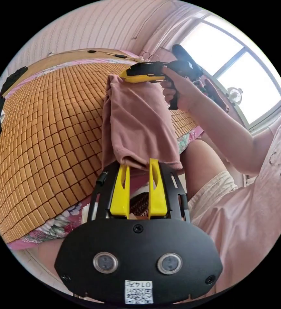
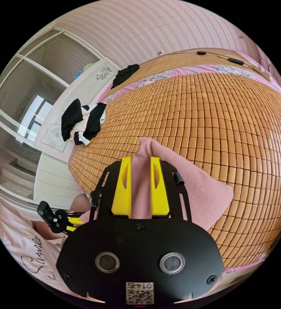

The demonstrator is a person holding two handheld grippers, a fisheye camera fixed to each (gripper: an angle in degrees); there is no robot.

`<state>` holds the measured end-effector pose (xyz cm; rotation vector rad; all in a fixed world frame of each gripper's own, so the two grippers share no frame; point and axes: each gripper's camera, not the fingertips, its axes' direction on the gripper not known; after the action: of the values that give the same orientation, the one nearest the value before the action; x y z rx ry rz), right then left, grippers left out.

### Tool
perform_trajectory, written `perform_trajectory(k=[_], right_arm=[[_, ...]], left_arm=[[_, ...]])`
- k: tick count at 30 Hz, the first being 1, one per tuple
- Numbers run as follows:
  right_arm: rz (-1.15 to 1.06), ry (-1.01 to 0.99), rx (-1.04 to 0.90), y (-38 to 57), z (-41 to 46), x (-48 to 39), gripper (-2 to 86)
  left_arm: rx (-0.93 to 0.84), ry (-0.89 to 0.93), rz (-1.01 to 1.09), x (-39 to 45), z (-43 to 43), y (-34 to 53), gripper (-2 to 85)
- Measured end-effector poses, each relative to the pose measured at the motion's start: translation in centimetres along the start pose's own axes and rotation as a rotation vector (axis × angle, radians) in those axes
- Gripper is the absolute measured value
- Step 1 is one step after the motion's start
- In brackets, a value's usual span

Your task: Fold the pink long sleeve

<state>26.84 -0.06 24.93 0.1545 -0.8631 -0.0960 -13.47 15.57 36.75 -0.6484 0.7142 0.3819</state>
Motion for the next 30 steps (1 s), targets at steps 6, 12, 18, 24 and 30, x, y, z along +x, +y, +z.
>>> perform_trajectory(k=[6,12,18,24,30], right_arm=[[-0.251,0.178,-0.099,-1.8,3.3,-7.8,1.1],[-0.351,0.422,-0.346,-6.3,15.0,-10.4,-0.2],[-0.359,0.246,-0.405,-9.8,16.0,-11.9,0.0],[-0.537,0.152,-0.430,-15.0,12.8,-13.3,14.1],[-0.513,0.075,-0.790,-18.1,19.2,-10.7,16.2]], left_arm=[[0.062,-0.101,-0.130,-1.9,-3.0,0.9,4.8],[0.159,0.011,-0.123,-0.9,-1.2,-2.8,4.8],[-0.002,-0.001,-0.202,-1.8,2.9,-4.2,4.7],[0.079,0.007,-0.196,-1.6,-0.3,-3.7,9.4],[-0.009,0.068,-0.262,-3.1,1.6,-3.5,15.6]])
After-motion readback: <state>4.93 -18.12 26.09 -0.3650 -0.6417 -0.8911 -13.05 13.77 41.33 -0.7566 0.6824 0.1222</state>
